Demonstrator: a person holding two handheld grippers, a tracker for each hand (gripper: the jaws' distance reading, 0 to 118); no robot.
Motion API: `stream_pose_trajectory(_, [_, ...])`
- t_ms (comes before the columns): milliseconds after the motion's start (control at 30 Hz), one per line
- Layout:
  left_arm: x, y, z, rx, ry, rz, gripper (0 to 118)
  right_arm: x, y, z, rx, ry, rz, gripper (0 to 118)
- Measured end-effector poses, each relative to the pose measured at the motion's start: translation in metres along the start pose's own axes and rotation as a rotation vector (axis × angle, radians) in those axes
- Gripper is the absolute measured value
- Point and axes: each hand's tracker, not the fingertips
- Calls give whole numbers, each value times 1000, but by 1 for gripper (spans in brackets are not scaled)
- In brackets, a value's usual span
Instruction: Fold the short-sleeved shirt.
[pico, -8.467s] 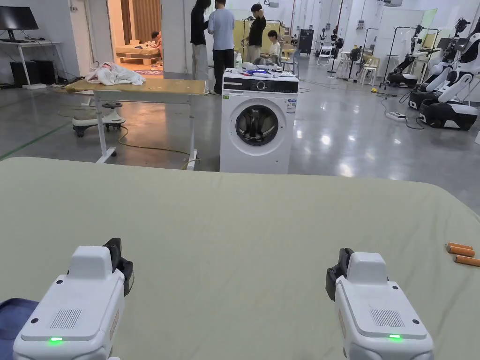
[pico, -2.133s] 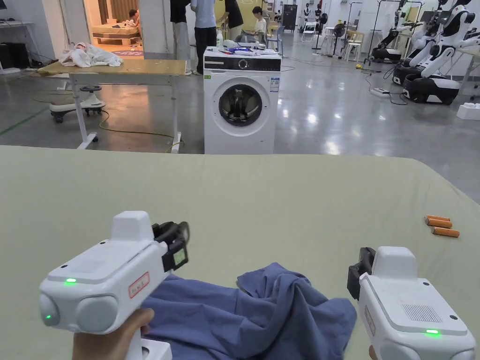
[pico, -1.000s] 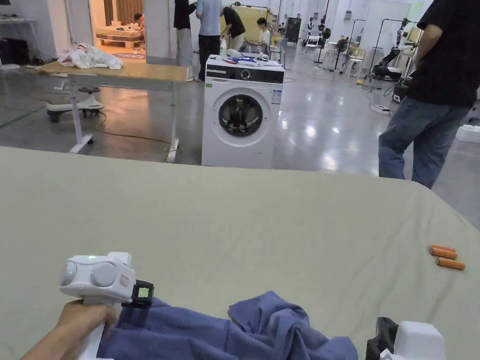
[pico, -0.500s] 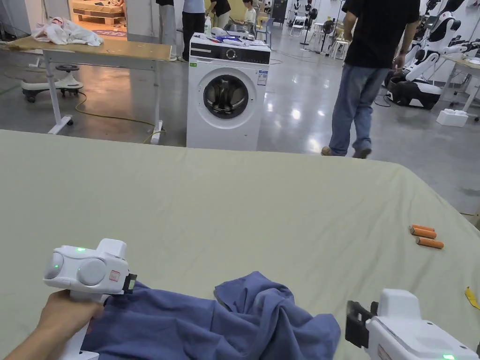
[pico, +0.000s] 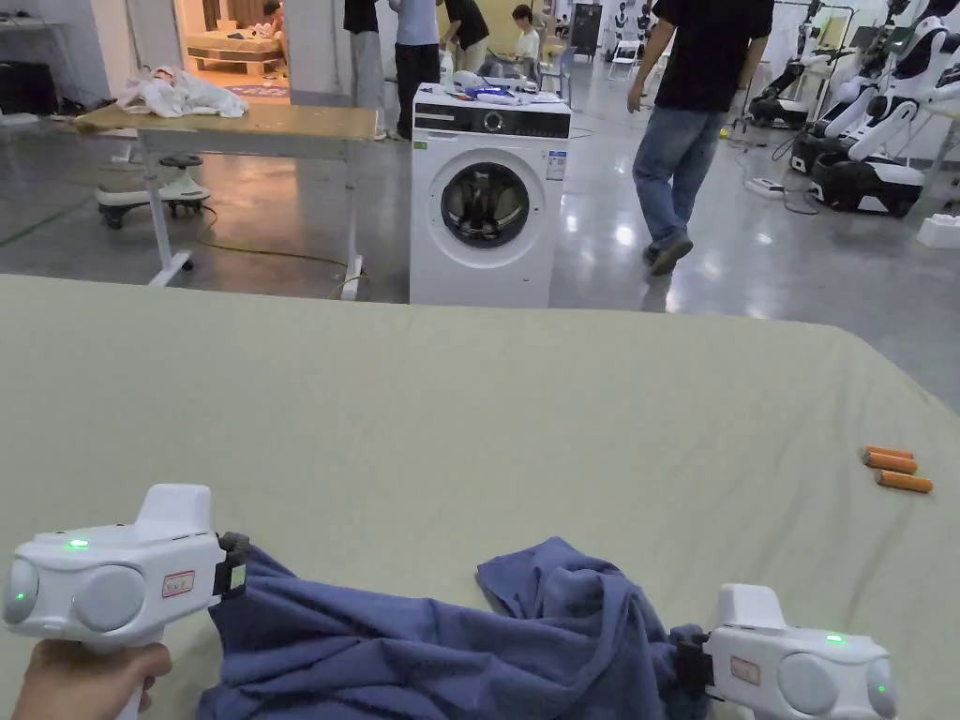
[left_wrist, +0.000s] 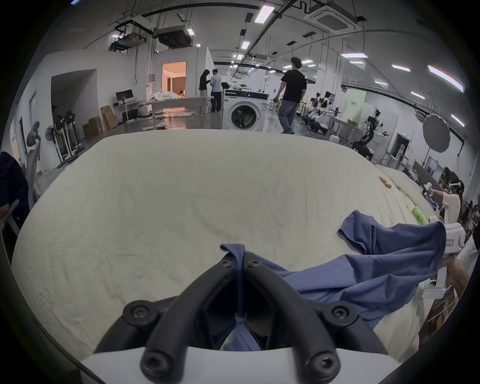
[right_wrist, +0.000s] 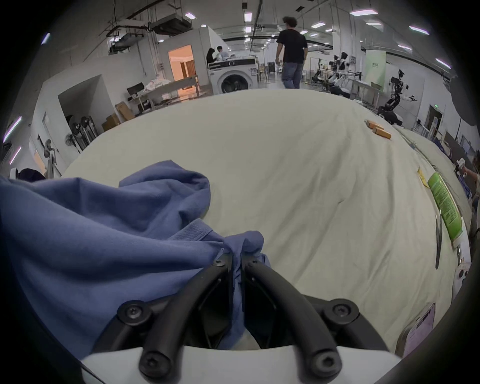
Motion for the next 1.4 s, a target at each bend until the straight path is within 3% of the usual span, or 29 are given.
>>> stream_pose_trajectory(400, [-26,59,88,197,89,-44,0,-13,65,113,380,-201,68,4])
stream_pose_trajectory(533, [-42,88,120,262,143,-65,0,-11,93,146,487,-227,53,4])
stream_pose_trajectory(733, [-71,133,149,331,212,-24,0,-13,143,176,532,-250,113,4])
stream_pose_trajectory(1100, [-98,223,178,429,265,23,0,-18,249,227,614,-268,94,4])
stream_pose_trajectory(1400, [-105,270,187,458,289,62,0,-26,298,258,658,-277,113,4])
